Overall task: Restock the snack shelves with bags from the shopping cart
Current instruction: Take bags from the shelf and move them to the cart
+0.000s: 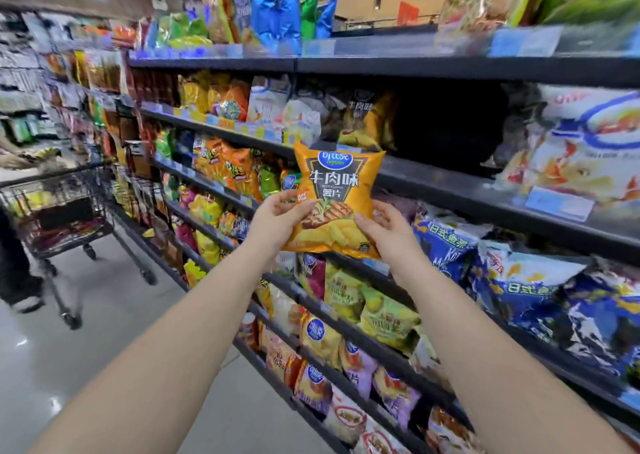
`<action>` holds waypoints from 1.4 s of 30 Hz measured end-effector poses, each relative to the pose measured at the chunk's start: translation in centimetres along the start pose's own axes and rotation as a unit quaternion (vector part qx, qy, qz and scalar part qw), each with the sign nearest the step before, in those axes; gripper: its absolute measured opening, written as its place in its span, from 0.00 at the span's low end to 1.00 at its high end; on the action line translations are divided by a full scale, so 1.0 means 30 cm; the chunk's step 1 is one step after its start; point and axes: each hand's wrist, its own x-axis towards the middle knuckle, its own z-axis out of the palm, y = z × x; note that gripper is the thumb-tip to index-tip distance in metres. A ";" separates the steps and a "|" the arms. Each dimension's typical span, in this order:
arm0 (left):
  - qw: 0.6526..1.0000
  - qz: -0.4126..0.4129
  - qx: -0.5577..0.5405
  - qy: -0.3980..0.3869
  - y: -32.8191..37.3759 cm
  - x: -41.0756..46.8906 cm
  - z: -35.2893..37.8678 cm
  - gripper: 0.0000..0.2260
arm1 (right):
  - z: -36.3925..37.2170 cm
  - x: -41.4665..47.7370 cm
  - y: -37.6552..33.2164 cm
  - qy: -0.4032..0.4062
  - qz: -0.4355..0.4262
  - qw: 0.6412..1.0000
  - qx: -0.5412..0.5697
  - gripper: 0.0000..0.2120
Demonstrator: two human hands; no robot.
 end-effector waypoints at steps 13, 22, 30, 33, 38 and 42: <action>0.996 0.067 -0.034 -0.037 0.157 0.825 0.147 0.18 | -0.010 0.741 -0.192 0.073 -0.091 0.988 -0.106 0.27; 0.984 0.088 0.021 -0.155 0.128 1.197 0.169 0.21 | 0.007 0.982 -0.196 0.128 -0.060 0.974 -0.175 0.19; 0.934 0.126 0.151 -0.299 0.069 1.353 0.129 0.25 | 0.093 1.047 -0.161 0.128 0.068 0.959 -0.244 0.19; 0.917 0.174 0.190 -0.303 0.049 1.378 0.115 0.26 | 0.152 1.069 -0.157 0.177 0.047 0.937 -0.297 0.24; 0.920 0.157 0.195 -0.302 0.058 1.450 0.090 0.20 | 0.201 1.138 -0.148 0.215 0.048 0.930 -0.293 0.32; 0.922 0.149 0.200 -0.297 0.054 1.497 0.068 0.25 | 0.252 1.169 -0.146 0.233 0.051 0.921 -0.307 0.30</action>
